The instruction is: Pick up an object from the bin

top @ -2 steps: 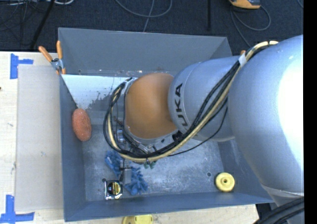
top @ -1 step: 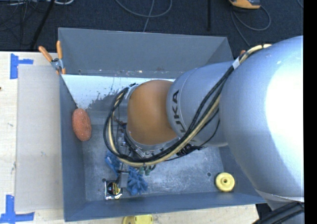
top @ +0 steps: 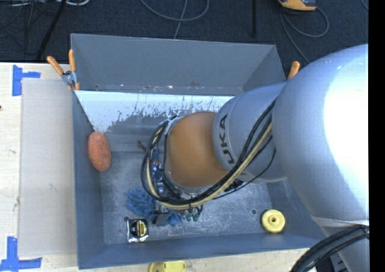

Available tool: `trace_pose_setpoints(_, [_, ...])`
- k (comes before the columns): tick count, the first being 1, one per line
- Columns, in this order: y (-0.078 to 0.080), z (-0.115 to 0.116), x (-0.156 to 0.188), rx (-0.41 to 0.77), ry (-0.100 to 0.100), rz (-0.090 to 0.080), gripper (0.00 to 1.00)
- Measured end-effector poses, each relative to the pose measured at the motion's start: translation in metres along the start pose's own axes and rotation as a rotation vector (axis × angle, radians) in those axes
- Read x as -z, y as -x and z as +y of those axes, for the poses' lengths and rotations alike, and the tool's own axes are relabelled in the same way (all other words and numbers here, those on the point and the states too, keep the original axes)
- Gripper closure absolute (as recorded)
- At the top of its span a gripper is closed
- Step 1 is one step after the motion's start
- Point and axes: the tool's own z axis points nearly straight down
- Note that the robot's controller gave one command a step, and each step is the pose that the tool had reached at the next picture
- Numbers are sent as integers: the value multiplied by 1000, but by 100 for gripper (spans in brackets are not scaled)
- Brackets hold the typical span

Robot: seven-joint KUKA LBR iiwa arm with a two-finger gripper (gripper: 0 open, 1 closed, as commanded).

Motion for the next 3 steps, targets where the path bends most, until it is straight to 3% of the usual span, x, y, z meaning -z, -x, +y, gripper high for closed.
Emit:
trace_pose_setpoints(1, [0,0,0,-1,0,0,100])
trace_pose_setpoints(2, [5,1,53,-1,-2,5,100])
trace_pose_setpoints(3, [6,-14,86,78,0,-3,100])
